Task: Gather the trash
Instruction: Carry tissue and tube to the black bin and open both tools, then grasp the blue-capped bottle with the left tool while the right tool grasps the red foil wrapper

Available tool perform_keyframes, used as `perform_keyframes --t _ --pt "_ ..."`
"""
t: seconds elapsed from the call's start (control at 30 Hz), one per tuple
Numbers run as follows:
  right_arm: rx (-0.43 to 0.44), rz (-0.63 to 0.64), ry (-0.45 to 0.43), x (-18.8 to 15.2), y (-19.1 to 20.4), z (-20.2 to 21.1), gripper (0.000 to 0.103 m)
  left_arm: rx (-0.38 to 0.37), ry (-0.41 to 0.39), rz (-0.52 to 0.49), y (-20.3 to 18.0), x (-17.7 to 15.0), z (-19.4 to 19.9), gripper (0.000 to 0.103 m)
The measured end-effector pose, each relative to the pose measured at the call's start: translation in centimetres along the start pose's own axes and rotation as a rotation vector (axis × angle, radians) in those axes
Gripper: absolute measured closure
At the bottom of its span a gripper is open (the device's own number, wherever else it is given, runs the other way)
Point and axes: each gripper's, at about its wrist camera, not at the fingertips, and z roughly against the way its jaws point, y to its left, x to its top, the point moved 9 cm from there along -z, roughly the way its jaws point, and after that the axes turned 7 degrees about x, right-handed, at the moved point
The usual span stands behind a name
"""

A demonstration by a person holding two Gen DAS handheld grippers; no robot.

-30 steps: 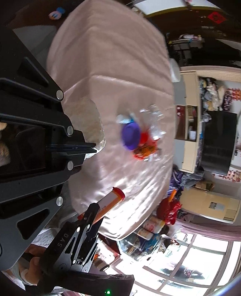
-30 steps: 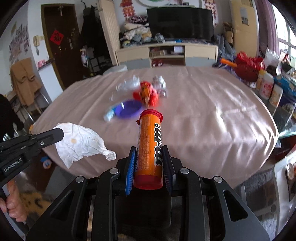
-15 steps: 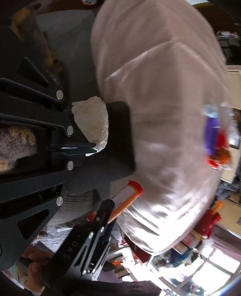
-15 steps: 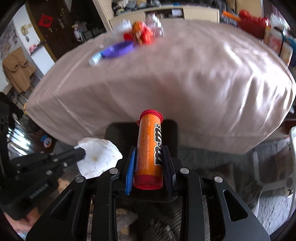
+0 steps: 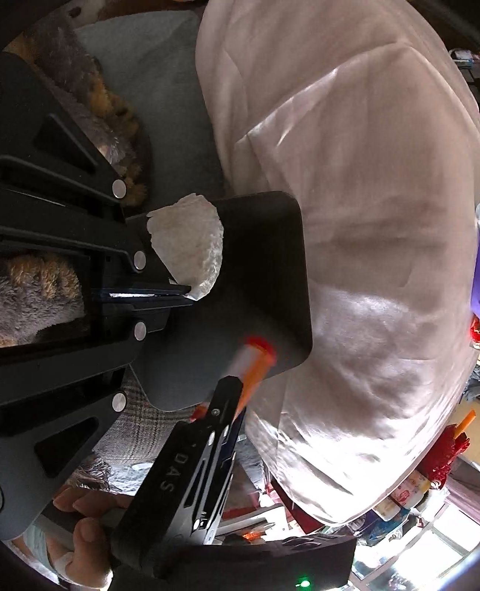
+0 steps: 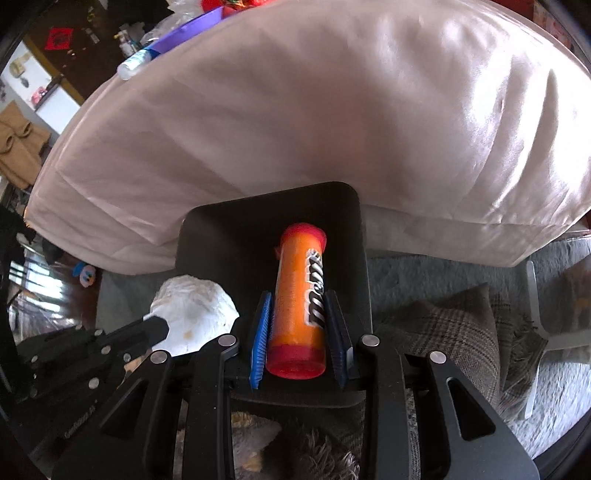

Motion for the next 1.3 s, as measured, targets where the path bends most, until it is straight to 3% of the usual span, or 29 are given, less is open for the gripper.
perform_keyframes --t 0.07,0.13,0.2,0.33,0.37,0.57,0.9,1.1,1.3 --pt "-0.001 -0.005 -0.003 0.2 0.0 0.1 0.07 0.0 0.003 -0.004 -0.1 0.0 0.0 0.102" --pt "-0.007 -0.01 -0.014 0.8 -0.3 0.3 0.053 0.004 0.006 -0.001 0.1 -0.1 0.0 0.095" --pt "-0.019 -0.007 -0.03 1.2 -0.5 0.7 0.048 0.011 0.005 0.005 0.3 -0.1 0.1 0.075" --pt "-0.035 -0.009 -0.058 1.8 -0.9 1.8 0.043 0.035 -0.013 0.023 1.1 0.1 0.7 0.054" --pt "-0.04 -0.009 -0.066 2.0 -1.1 2.0 0.041 0.036 -0.016 0.029 1.2 0.2 0.9 0.044" --pt "-0.05 0.003 -0.152 3.8 -1.5 5.0 0.014 0.029 -0.062 0.093 2.5 1.7 3.5 0.009" --pt "-0.069 0.06 -0.312 9.6 -0.9 10.3 0.007 0.116 -0.209 0.11 5.7 7.0 9.6 0.008" --pt "-0.054 0.08 -0.345 13.7 0.4 10.1 0.007 0.166 -0.245 0.073 6.8 11.1 9.9 0.008" --pt "-0.033 0.088 -0.356 17.2 2.0 8.6 0.007 0.128 -0.282 0.066 7.1 14.8 9.1 0.013"
